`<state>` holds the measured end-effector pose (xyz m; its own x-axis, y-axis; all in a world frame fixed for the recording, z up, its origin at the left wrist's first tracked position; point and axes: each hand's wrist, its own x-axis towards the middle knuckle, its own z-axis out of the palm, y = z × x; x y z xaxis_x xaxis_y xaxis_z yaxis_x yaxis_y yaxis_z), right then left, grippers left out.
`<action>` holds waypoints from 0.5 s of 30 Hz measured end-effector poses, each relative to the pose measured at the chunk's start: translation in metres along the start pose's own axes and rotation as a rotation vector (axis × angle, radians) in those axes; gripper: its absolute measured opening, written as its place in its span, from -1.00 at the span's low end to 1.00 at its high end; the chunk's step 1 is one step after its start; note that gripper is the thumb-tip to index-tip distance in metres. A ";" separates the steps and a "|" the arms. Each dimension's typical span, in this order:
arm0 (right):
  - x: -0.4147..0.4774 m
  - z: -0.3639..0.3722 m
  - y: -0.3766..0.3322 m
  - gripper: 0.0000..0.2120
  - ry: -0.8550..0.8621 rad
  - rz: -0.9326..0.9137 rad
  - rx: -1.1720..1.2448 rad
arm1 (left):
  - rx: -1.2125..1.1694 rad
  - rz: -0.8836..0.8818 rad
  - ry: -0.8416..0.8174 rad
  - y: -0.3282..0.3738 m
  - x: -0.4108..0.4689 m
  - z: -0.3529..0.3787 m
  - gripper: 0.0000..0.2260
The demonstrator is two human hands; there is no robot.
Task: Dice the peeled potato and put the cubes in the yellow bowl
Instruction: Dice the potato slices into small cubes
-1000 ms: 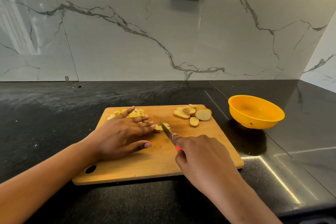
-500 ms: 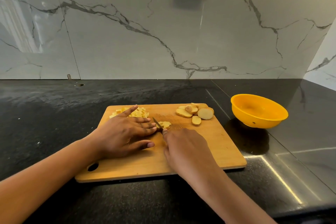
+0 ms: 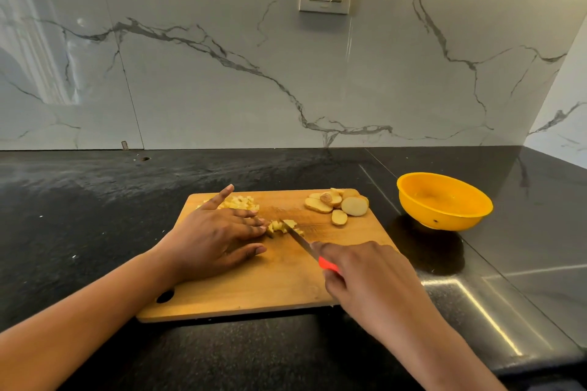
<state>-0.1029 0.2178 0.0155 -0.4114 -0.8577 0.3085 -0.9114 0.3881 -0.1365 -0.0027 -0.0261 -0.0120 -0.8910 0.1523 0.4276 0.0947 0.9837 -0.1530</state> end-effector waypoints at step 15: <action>0.019 0.011 0.022 -0.70 0.084 -0.080 -0.254 | -0.048 -0.079 -0.242 -0.001 0.030 0.008 -0.37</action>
<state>-0.1307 0.2068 0.0083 -0.3273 -0.8619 0.3874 -0.9066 0.4020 0.1286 -0.0333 -0.0232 -0.0061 -0.9763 0.0531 0.2100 0.0363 0.9959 -0.0830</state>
